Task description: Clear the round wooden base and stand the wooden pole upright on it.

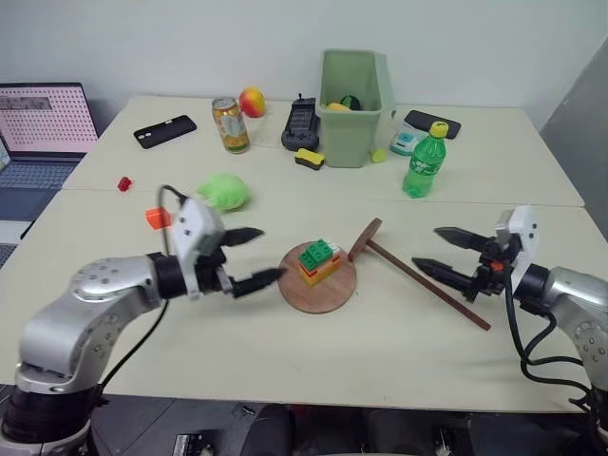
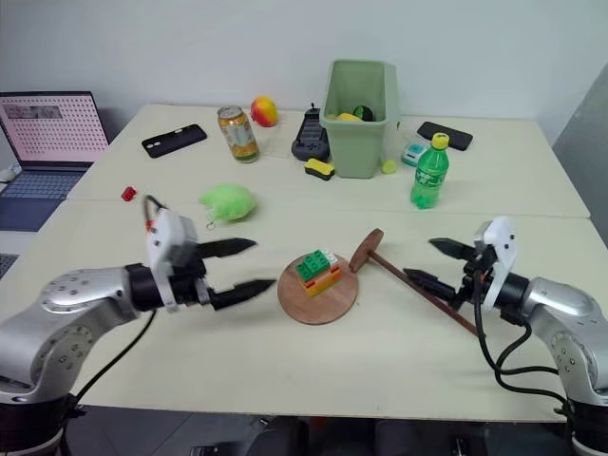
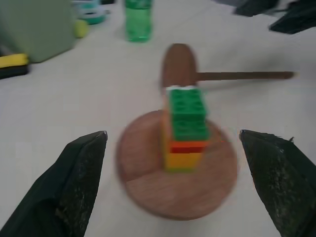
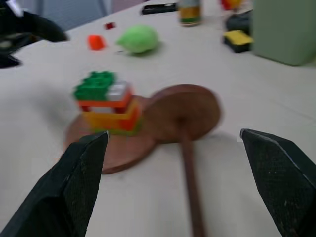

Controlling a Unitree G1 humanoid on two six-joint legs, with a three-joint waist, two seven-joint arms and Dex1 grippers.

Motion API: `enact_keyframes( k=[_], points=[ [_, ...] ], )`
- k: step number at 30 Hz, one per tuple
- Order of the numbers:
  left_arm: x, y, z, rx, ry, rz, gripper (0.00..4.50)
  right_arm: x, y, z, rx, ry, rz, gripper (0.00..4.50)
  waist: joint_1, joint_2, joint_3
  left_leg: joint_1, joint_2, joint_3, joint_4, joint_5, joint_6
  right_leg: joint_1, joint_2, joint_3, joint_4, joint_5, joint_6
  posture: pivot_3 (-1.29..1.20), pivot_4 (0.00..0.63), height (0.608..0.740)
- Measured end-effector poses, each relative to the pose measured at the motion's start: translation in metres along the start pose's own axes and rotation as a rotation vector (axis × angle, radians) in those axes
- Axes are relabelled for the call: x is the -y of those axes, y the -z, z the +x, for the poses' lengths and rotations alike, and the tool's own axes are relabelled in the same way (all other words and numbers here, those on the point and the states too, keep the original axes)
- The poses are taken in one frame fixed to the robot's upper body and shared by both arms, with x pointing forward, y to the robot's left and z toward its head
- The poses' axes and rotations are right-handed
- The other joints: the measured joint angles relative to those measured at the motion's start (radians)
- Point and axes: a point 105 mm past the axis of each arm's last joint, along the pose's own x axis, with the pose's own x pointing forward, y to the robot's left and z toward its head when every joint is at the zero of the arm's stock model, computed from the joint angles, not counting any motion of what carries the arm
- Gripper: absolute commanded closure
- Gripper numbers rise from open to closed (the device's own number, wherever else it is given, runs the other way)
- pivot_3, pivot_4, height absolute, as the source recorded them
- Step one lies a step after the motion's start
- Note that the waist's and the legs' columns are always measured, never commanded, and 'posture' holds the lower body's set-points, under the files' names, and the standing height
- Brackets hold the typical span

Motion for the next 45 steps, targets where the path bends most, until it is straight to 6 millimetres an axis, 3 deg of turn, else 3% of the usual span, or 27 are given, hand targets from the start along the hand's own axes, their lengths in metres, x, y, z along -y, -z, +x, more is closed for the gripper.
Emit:
enact_keyframes(
  k=[3, 8, 14, 27, 30, 39, 42, 45],
  points=[
    [0.003, 0.011, 0.011, -0.024, 0.016, -0.004, 0.00, -0.016, -0.002, 0.004, 0.002, -0.050, -0.009, 0.04, 0.000, -0.001, 0.000, 0.000, 0.000, 0.000, 0.000, 0.000, 0.000, 0.000, 0.001, 0.000, 0.000, 0.000, 0.000, 0.00, 0.150, 0.740],
    [-0.008, 0.030, 0.031, -0.034, -0.037, 0.005, 0.00, -0.028, -0.007, 0.008, 0.028, -0.035, -0.003, 0.04, 0.001, -0.001, 0.000, 0.000, -0.001, 0.000, 0.001, 0.000, 0.000, 0.000, 0.001, 0.000, 0.000, 0.000, 0.000, 0.00, 0.150, 0.740],
    [-0.018, 0.035, 0.047, -0.012, -0.074, 0.033, 0.00, -0.040, -0.002, 0.004, 0.011, -0.022, 0.007, 0.04, 0.002, -0.001, 0.000, 0.000, -0.001, 0.000, 0.001, 0.000, 0.000, 0.000, 0.001, 0.000, 0.000, 0.000, 0.000, 0.00, 0.150, 0.740],
    [-0.014, 0.035, 0.059, 0.027, -0.056, 0.023, 2.47, -0.044, -0.001, 0.001, 0.014, 0.019, -0.001, 0.00, 0.002, -0.001, 0.000, 0.000, -0.001, 0.000, 0.001, 0.000, 0.000, 0.000, 0.001, 0.000, 0.000, 0.000, 0.000, 0.00, 0.150, 0.740],
    [-0.014, 0.035, 0.059, 0.025, -0.058, 0.028, 2.96, -0.043, -0.002, 0.001, 0.015, 0.025, -0.003, 0.00, 0.002, -0.001, 0.000, 0.000, -0.001, 0.000, 0.001, 0.000, 0.000, 0.000, 0.002, 0.000, 0.000, 0.000, 0.000, 0.00, 0.150, 0.740],
    [-0.016, 0.035, 0.059, 0.020, -0.070, 0.036, 2.97, -0.043, -0.005, 0.004, 0.030, 0.010, -0.023, 0.00, 0.002, -0.001, 0.000, 0.000, -0.001, 0.000, 0.001, 0.000, 0.000, 0.000, 0.002, 0.000, 0.000, 0.000, 0.000, 0.00, 0.150, 0.740],
    [-0.032, 0.029, 0.048, 0.031, -0.156, -0.010, 2.97, -0.044, -0.007, 0.009, 0.038, -0.026, -0.022, 0.00, 0.000, -0.001, 0.000, 0.000, -0.001, -0.001, 0.001, 0.000, 0.000, 0.000, 0.002, -0.001, 0.000, 0.000, 0.000, 0.00, 0.150, 0.740],
    [-0.078, 0.002, 0.008, 0.093, -0.400, -0.030, 2.97, -0.049, -0.018, 0.020, 0.074, -0.108, -0.043, 0.00, -0.006, -0.003, 0.001, 0.000, 0.000, -0.001, 0.001, 0.000, 0.000, 0.000, 0.002, -0.001, 0.000, 0.000, 0.000, 0.00, 0.150, 0.740]
  ],
)
